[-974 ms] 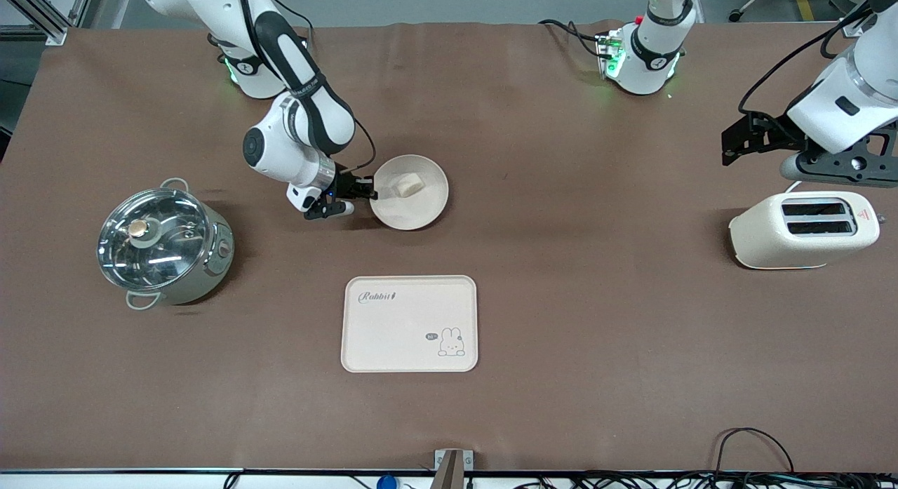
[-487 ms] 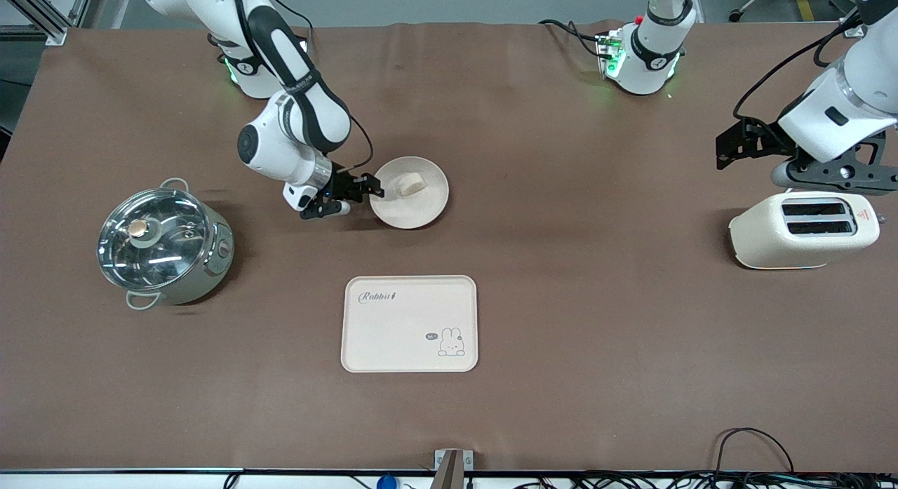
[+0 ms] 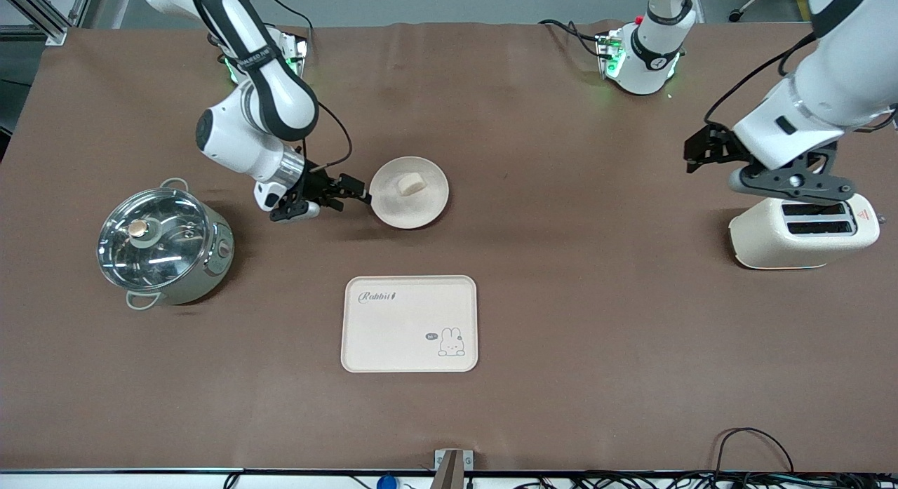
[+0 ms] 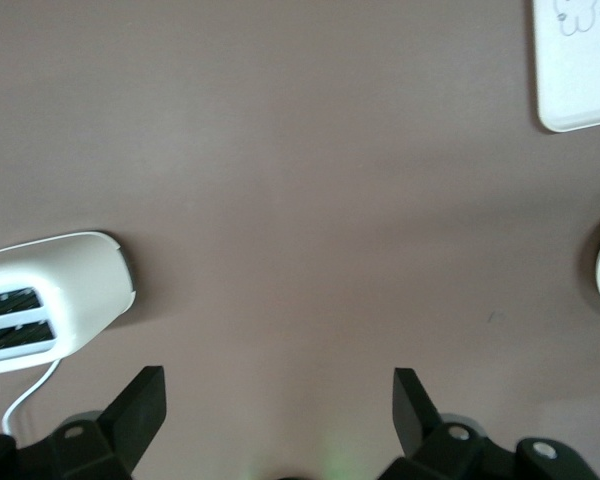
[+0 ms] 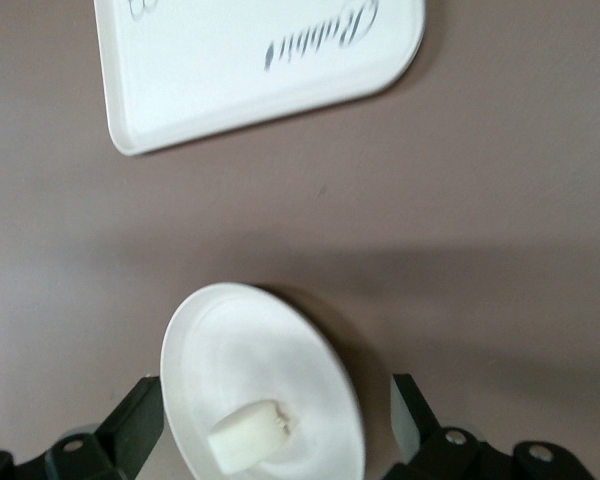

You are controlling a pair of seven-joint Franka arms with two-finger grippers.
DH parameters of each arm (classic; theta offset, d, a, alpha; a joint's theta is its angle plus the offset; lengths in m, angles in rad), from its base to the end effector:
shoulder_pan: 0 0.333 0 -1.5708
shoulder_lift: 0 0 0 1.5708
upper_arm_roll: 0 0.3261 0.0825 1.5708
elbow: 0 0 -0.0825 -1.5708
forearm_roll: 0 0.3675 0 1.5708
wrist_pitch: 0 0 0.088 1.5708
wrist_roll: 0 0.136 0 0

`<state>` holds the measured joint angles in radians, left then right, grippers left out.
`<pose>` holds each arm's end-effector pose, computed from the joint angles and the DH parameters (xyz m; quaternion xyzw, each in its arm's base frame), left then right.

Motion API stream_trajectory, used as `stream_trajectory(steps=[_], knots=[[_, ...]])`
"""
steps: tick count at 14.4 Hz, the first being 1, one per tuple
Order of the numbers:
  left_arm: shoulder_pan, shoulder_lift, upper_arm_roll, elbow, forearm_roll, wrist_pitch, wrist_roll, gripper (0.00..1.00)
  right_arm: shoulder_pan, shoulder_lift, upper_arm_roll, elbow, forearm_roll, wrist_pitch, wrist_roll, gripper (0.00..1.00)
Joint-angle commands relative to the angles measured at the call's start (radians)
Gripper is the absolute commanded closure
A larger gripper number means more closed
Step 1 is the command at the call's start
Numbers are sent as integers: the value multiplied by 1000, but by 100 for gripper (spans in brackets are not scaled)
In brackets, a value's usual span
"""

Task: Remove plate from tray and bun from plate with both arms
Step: 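Release the plate with the right gripper while the left gripper reaches the bun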

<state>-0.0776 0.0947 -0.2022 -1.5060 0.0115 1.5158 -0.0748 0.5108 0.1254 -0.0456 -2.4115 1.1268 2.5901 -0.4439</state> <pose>0.5386 -0.1477 0.5793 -0.9939 0.1021 0.0415 0.0036 0.4421 0.2179 0.2585 -0.9564 0.0302 -0.0207 0.2897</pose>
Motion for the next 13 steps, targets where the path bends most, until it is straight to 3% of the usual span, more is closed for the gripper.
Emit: stream_trajectory(steps=[1,4,6,9,13], knots=[[-118,60,0,18,-8,50,-112,0,-86,-20,1,29,-83,-62,8,0],[-258,138,-2,18,-11,160,-270,0,-225,-6,-5,194,-217,-299,16,0],[-354,210,-5,15,-16,260,-395,0,-319,20,-2,351,-414,-459,121,0],[-500,330,-3,16,-24,438,-685,0,-370,34,-2,596,-646,-735,302,0],[-646,456,-2,13,-15,601,-982,0,-393,33,-4,837,-945,-922,350,0]])
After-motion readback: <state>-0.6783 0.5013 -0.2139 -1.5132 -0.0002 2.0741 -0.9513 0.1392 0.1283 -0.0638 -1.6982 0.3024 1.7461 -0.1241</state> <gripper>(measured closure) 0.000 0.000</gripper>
